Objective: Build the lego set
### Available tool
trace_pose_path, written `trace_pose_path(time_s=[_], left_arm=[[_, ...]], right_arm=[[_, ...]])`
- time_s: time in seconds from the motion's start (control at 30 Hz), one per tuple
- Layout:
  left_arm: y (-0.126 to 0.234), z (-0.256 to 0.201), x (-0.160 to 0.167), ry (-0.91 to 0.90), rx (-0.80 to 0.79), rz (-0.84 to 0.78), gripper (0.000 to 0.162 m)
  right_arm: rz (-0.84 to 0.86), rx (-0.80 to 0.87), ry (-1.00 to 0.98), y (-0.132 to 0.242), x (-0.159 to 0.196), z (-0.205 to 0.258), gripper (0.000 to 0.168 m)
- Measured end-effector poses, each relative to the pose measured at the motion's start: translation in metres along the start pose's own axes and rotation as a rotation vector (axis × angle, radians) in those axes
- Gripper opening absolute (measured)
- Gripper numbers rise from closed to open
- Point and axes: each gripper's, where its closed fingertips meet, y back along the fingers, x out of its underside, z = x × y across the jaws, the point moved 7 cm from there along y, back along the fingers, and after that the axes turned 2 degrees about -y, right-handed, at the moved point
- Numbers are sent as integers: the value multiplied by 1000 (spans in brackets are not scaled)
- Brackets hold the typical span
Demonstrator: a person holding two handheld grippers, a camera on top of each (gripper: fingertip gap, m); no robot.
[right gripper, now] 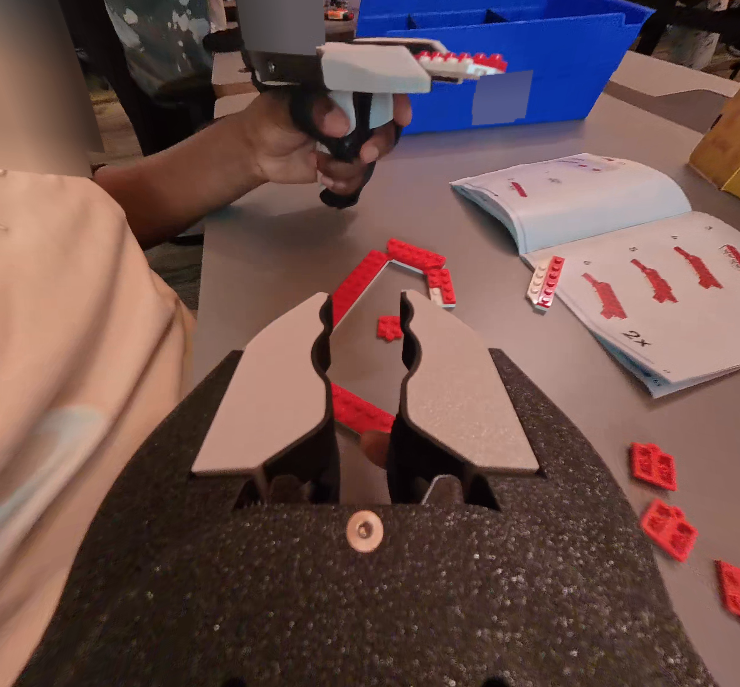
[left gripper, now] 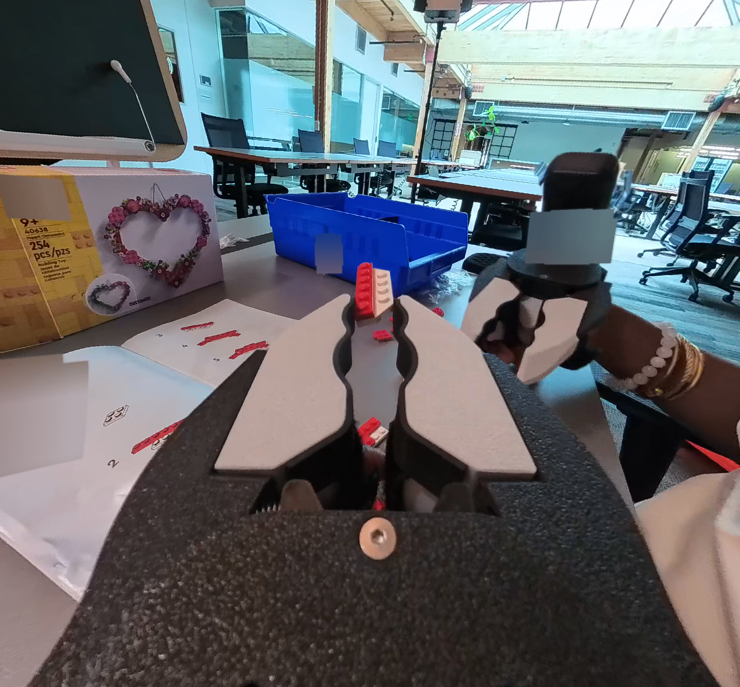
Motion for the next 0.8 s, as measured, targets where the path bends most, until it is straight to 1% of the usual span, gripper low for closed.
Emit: trace_pose_path(time_s=[0.13, 0.23, 0.3, 0.33, 0.37, 0.4, 0.47, 0.57, 0.63, 0.8], left_arm=[[-2, -1, 0, -3, 6, 4, 17], [-3, -3, -1, -38, 4, 9, 17], [-2, -4, 0, -60, -7, 20, 17], [-1, -4, 0, -67, -14, 25, 17], [-1, -5, 0, -70, -16, 27, 17], [0, -6, 0, -71, -16, 22, 17], [0, -8, 1, -71, -13, 18, 17], [-1, -7, 2, -82, -17, 34, 17], [-3, -8, 3, -82, -8, 47, 17], [-5, -8, 9, -71, 16, 93, 17]], right_arm=[[-30, -29, -137, -1, -1, 2, 32], [-129, -11, -249, 4, -12, 0, 38], [-157, 36, -294, 7, -16, 1, 41], [-132, 89, -316, 8, -15, -1, 42], [-84, 138, -329, 9, -12, -1, 40], [-22, 167, -324, 10, -9, 1, 34], [101, 198, -262, 10, -4, 8, 26], [261, 250, -137, 5, 0, 12, 22], [334, 272, -99, -3, 2, 11, 20], [462, 168, -7, -26, 6, 5, 19]])
